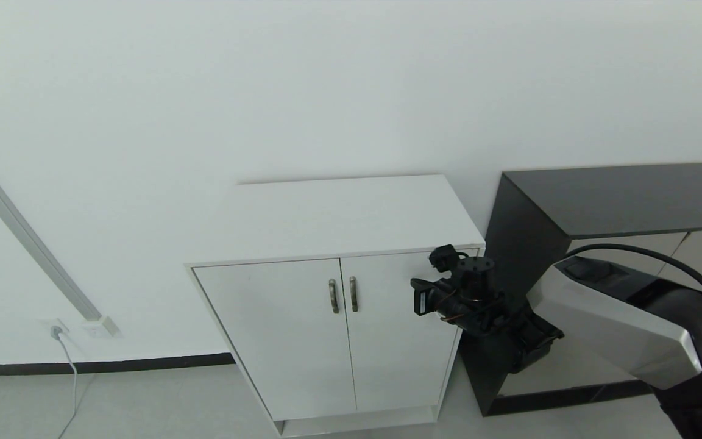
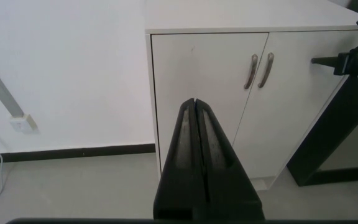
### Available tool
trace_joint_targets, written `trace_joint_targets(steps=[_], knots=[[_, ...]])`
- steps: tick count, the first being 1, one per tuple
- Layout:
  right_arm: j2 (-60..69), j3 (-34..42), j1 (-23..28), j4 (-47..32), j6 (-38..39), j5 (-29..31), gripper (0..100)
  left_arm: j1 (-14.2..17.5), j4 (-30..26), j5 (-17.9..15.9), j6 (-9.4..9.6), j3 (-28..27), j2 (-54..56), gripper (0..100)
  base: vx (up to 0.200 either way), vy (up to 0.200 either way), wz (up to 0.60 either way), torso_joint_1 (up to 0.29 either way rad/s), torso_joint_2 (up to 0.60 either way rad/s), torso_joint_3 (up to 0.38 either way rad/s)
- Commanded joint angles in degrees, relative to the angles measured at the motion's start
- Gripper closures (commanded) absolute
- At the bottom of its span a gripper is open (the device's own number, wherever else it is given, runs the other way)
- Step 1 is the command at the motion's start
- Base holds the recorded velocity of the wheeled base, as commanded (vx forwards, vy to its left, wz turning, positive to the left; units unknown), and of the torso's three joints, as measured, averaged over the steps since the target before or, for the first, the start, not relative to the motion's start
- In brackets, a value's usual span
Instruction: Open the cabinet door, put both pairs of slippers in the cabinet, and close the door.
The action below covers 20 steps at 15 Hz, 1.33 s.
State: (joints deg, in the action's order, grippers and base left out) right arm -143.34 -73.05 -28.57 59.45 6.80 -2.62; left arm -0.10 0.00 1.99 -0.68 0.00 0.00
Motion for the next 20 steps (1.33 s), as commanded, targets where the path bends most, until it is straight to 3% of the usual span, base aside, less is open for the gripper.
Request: trace_joint_targets(steps=[1,5,12,16,20], knots=[[-0.01,0.01,0.10,0.14,1.02,-0.02,100,0.01,0.00,0.03,-0.02,0.00,0.00,100,0.000,0.000,0.00,0.000,0.00,0.000],[4.47,5.02,-1.22,0.49,1.64,0.07,100,0.01,0.00,0.03,-0.02,0.00,0.00,100,0.000,0.000,0.00,0.000,0.00,0.000],[21.26,33.58,-3.51,15.08,1.64,4.29,100,0.01,0.00,0.03,-0.02,0.00,0.00,100,0.000,0.000,0.00,0.000,0.00,0.000],[35.23,46.85,2.30,15.52,1.20,7.54,100,0.01,0.00,0.03,0.07,0.00,0.00,100,0.000,0.000,0.00,0.000,0.00,0.000],[49.56,60.74,9.50,10.33,-2.41,9.74,100,0.01,0.00,0.03,0.16,0.00,0.00,100,0.000,0.000,0.00,0.000,0.00,0.000]])
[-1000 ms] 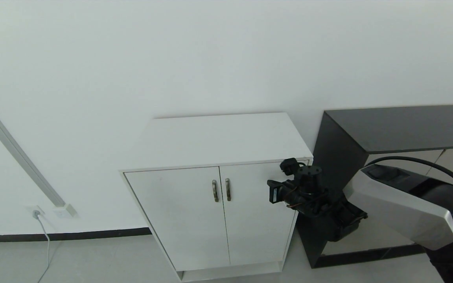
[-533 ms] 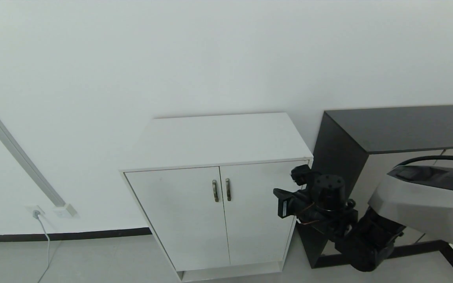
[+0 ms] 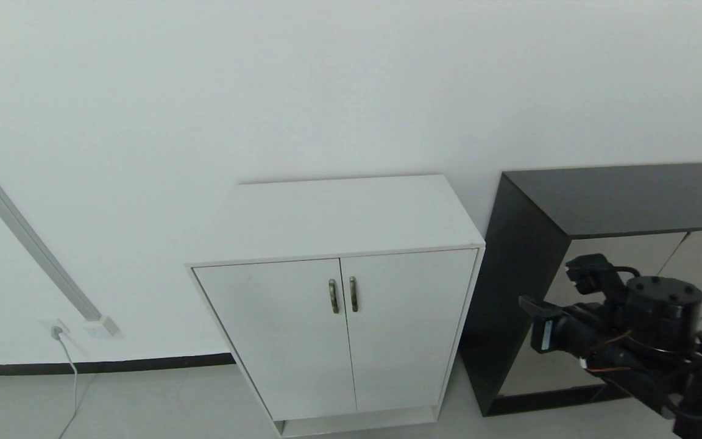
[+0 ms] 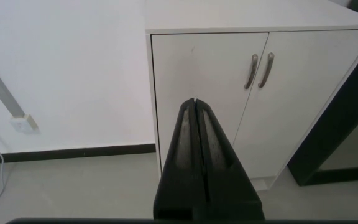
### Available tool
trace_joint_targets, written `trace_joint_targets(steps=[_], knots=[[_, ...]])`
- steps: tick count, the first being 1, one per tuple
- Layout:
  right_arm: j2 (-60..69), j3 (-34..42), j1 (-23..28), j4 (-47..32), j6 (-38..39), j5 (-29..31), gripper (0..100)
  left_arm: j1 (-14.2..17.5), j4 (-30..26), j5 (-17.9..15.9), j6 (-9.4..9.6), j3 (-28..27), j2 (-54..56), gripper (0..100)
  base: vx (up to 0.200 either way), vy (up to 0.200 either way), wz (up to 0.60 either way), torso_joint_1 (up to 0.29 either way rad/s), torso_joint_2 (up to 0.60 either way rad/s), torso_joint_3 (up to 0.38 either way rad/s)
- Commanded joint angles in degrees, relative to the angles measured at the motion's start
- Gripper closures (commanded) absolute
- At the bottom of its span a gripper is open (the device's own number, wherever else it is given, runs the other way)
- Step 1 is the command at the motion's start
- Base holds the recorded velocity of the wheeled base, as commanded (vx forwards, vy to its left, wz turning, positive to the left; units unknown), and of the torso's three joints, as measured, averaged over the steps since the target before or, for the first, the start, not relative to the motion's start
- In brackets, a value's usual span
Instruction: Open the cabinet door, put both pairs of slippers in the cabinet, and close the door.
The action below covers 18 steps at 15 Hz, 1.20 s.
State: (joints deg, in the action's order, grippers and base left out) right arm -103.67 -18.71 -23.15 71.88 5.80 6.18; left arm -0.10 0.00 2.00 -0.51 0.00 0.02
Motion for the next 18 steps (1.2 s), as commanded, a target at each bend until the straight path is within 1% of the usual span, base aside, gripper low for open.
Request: trace_joint_targets(steps=[1,3,5,7,9,10,12,14,15,16,18], knots=[[12.70,8.34,5.13,-4.11,-2.02,2.87,100,0.01,0.00,0.02,0.07,0.00,-0.02,100,0.000,0.000,0.00,0.000,0.00,0.000],[19.03,12.30,6.63,-8.68,-2.55,6.12,100,0.01,0.00,0.02,0.07,0.00,-0.02,100,0.000,0.000,0.00,0.000,0.00,0.000],[26.06,15.72,7.94,-14.31,-2.55,6.65,100,0.01,0.00,0.02,0.07,0.00,-0.02,100,0.000,0.000,0.00,0.000,0.00,0.000],[32.04,18.01,8.21,-19.32,-3.08,6.65,100,0.01,0.00,0.02,0.07,0.00,-0.02,100,0.000,0.000,0.00,0.000,0.00,0.000],[43.02,18.71,8.21,-30.39,-3.25,6.65,100,0.01,0.00,0.02,0.07,0.00,-0.02,100,0.000,0.000,0.00,0.000,0.00,0.000],[45.92,18.71,8.21,-33.47,-3.25,6.56,100,0.01,0.00,0.02,0.07,0.00,-0.02,100,0.000,0.000,0.00,0.000,0.00,0.000],[58.67,18.19,8.12,-47.35,-3.25,6.04,100,0.01,0.00,0.02,0.07,0.00,-0.02,100,0.000,0.000,0.00,0.000,0.00,0.000],[69.13,18.01,7.68,-58.52,-3.25,5.60,100,0.01,0.00,0.02,0.07,0.00,-0.02,100,0.000,0.000,0.00,0.000,0.00,0.000],[73.26,17.75,7.33,-62.74,-3.25,4.63,100,0.01,0.00,0.02,0.07,0.00,-0.02,100,0.000,0.000,0.00,0.000,0.00,0.000],[79.76,16.87,7.24,-69.50,-3.25,1.99,100,0.01,0.00,0.02,0.07,0.00,-0.02,100,0.000,0.000,0.00,0.000,0.00,0.000],[86.00,16.08,7.15,-75.04,-3.25,-1.52,100,0.01,0.00,0.02,0.07,0.00,-0.02,100,0.000,0.000,0.00,0.000,0.00,0.000]])
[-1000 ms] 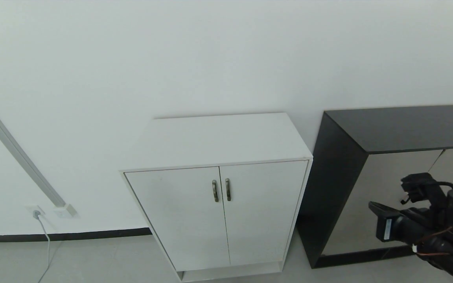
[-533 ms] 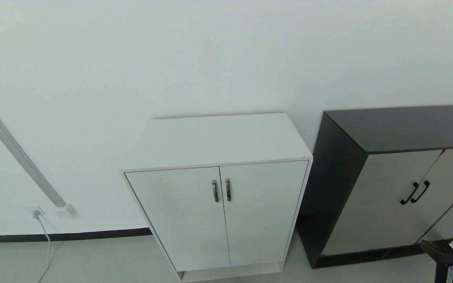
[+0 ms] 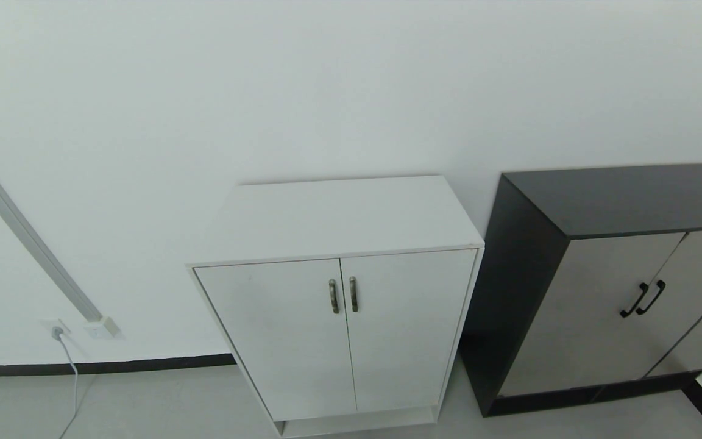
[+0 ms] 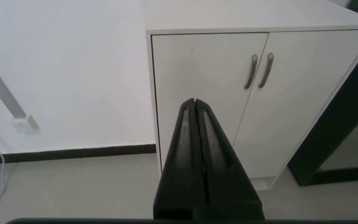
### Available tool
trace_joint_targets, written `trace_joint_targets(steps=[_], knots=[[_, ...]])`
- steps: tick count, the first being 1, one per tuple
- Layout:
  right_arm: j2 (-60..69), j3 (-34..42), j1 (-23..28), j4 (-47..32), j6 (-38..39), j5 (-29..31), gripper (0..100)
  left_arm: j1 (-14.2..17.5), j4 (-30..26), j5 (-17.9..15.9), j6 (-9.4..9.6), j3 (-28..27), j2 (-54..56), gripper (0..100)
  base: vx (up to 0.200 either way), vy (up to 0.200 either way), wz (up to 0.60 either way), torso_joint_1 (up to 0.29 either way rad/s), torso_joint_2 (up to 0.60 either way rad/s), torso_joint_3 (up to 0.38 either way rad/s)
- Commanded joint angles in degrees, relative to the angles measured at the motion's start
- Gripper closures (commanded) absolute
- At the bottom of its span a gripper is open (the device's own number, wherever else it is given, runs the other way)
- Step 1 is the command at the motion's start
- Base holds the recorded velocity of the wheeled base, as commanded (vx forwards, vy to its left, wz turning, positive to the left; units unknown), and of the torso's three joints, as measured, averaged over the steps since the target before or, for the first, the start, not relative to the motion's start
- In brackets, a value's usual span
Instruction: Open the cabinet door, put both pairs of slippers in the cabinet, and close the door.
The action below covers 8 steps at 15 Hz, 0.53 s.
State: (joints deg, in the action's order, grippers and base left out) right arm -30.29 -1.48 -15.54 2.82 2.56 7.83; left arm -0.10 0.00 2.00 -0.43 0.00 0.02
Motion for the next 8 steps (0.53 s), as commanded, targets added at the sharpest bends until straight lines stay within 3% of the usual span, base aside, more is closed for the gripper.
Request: trace_joint_targets(steps=[1,5,8], knots=[[13.33,-1.25,-0.45,-5.89,-0.01,-3.43,100,0.01,0.00,0.02,-0.01,0.00,-0.02,100,0.000,0.000,0.00,0.000,0.00,0.000],[14.39,-0.99,-1.60,-5.63,-0.27,-5.45,100,0.01,0.00,0.02,-0.10,0.00,-0.02,100,0.000,0.000,0.00,0.000,0.00,0.000],[15.44,1.39,0.43,-2.73,-3.97,-5.37,100,0.01,0.00,0.02,-0.19,0.00,-0.02,100,0.000,0.000,0.00,0.000,0.00,0.000]])
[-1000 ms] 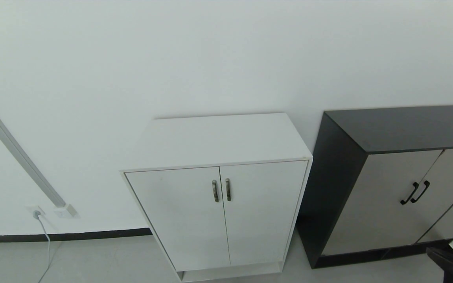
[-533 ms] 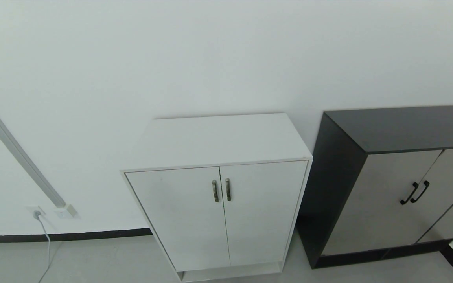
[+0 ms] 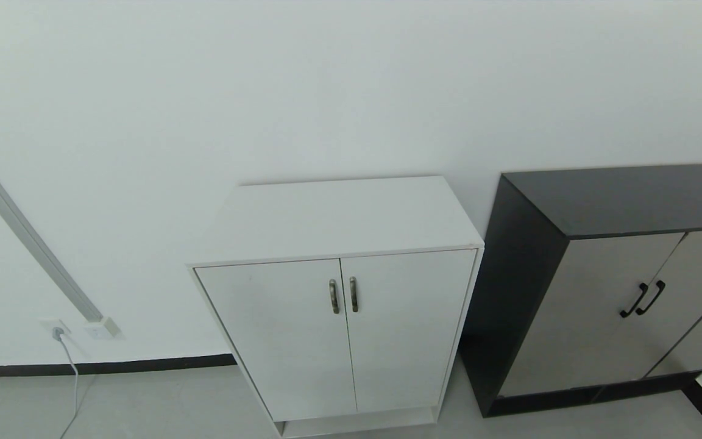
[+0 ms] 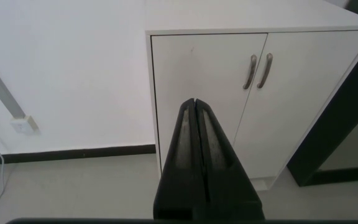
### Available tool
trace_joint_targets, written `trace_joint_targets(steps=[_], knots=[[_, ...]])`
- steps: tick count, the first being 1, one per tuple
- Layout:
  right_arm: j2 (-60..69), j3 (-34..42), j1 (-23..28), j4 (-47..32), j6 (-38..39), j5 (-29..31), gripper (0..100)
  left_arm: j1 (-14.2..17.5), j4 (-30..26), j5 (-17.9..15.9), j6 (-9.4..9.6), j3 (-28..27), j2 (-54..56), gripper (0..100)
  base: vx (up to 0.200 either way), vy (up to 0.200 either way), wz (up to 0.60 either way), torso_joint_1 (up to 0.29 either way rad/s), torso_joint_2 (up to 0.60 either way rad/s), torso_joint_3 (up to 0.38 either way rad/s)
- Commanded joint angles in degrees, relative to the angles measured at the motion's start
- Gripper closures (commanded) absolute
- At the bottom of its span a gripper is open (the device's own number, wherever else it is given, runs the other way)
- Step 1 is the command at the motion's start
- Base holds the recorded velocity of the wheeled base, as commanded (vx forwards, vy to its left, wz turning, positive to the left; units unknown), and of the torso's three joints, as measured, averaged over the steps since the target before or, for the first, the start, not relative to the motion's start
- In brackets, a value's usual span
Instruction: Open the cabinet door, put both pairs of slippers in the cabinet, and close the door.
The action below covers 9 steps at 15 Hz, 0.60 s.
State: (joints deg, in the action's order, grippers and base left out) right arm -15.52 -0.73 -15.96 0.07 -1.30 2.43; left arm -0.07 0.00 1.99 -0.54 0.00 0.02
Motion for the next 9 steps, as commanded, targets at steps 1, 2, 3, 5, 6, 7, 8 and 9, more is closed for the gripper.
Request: trace_joint_targets(steps=[1,2,3,5,6,7,8,9], knots=[[0.75,0.73,2.86,-0.25,0.07,0.04,100,-0.01,0.00,0.03,-0.08,0.00,-0.02,100,0.000,0.000,0.00,0.000,0.00,0.000],[0.84,0.73,5.85,-0.16,0.07,0.12,100,-0.01,0.00,0.03,-0.08,0.00,-0.02,100,0.000,0.000,0.00,0.000,0.00,0.000],[1.63,0.73,9.19,-0.16,0.25,0.04,100,-0.01,0.00,0.03,-0.08,0.00,-0.02,100,0.000,0.000,0.00,0.000,0.00,0.000],[5.59,0.73,12.97,-0.16,0.25,0.04,100,-0.01,0.00,0.03,-0.08,0.00,-0.02,100,0.000,0.000,0.00,0.000,0.00,0.000],[7.78,0.73,13.76,-0.16,0.25,0.04,100,-0.01,0.00,0.03,-0.08,0.00,-0.02,100,0.000,0.000,0.00,0.000,0.00,0.000],[9.81,0.73,14.29,-0.16,0.25,0.12,100,-0.01,0.00,0.03,-0.08,0.00,-0.02,100,0.000,0.000,0.00,0.000,0.00,0.000],[12.09,0.73,14.55,-0.16,0.25,0.04,100,-0.01,0.00,0.03,-0.08,0.00,-0.02,100,0.000,0.000,0.00,0.000,0.00,0.000],[13.67,0.73,14.81,-0.16,0.25,0.04,100,-0.01,0.00,0.03,-0.08,0.00,-0.02,100,0.000,0.000,0.00,0.000,0.00,0.000]])
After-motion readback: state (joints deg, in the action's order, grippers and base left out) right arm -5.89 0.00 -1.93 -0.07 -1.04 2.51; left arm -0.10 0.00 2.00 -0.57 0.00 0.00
